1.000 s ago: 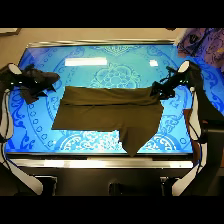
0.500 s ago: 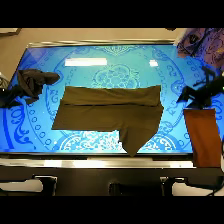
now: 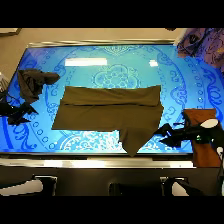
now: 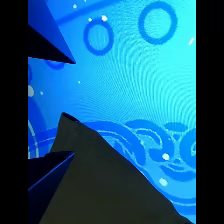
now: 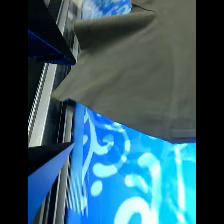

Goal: Fold the clothes and pants, and hang the long-sleeved shirts on hangers.

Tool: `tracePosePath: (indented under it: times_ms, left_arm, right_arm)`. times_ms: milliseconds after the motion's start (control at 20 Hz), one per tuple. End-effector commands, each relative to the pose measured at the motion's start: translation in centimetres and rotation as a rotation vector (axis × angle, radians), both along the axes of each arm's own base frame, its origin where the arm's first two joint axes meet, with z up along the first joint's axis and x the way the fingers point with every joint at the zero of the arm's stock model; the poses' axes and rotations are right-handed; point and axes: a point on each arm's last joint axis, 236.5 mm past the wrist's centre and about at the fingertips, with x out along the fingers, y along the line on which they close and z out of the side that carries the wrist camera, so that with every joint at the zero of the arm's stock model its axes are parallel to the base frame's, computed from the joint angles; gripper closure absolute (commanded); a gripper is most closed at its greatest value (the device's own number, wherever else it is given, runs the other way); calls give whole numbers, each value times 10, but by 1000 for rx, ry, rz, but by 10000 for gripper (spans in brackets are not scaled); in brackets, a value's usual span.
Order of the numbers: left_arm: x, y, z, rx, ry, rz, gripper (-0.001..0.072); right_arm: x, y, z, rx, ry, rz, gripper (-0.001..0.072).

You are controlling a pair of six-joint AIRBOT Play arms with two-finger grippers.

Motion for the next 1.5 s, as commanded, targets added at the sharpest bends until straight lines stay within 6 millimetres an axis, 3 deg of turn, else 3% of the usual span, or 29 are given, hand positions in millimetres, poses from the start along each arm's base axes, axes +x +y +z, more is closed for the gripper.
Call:
tracePosePath:
  times_ms: [0, 250, 400, 550, 650, 700, 750, 800, 1000, 1150, 1450]
  left_arm:
    - [-4, -1, -3, -4, 9, 1, 99]
    - [-4, -1, -3, -4, 9, 1, 99]
    - [-5, -3, -3, -13, 15, -1, 99]
    - [-10, -8, -3, -36, 40, 9, 96]
    - [-11, -8, -4, -33, 33, -23, 29]
    - [-10, -11, -7, -46, 23, -37, 29]
    - [-7, -19, -11, -87, 1, -50, 29]
    - [-5, -28, -15, -143, -29, -58, 30]
    - [-13, -62, -36, -349, -99, -51, 30]
    - [-25, -68, -54, -364, -63, -49, 30]
    - [-28, -78, -70, -381, -31, -85, 31]
  right_arm:
    - [-10, 25, -20, 101, -14, -109, 163]
    - [-11, 33, -32, 122, -22, -164, 171]
    - [-11, 58, -43, 65, -38, -91, 182]
    - [-8, 74, -50, 18, -47, -86, 325]
    - [-2, 75, -49, 23, -60, -109, 475]
    - [-1, 75, -49, 23, -61, -109, 541]
    - [-2, 75, -49, 23, -60, -107, 654]
    - [-2, 75, -49, 24, -60, -108, 686]
    - [0, 75, -47, 21, -72, -110, 687]
    - [2, 74, -42, 20, -94, -109, 687]
    - [3, 75, -39, 21, -105, -109, 687]
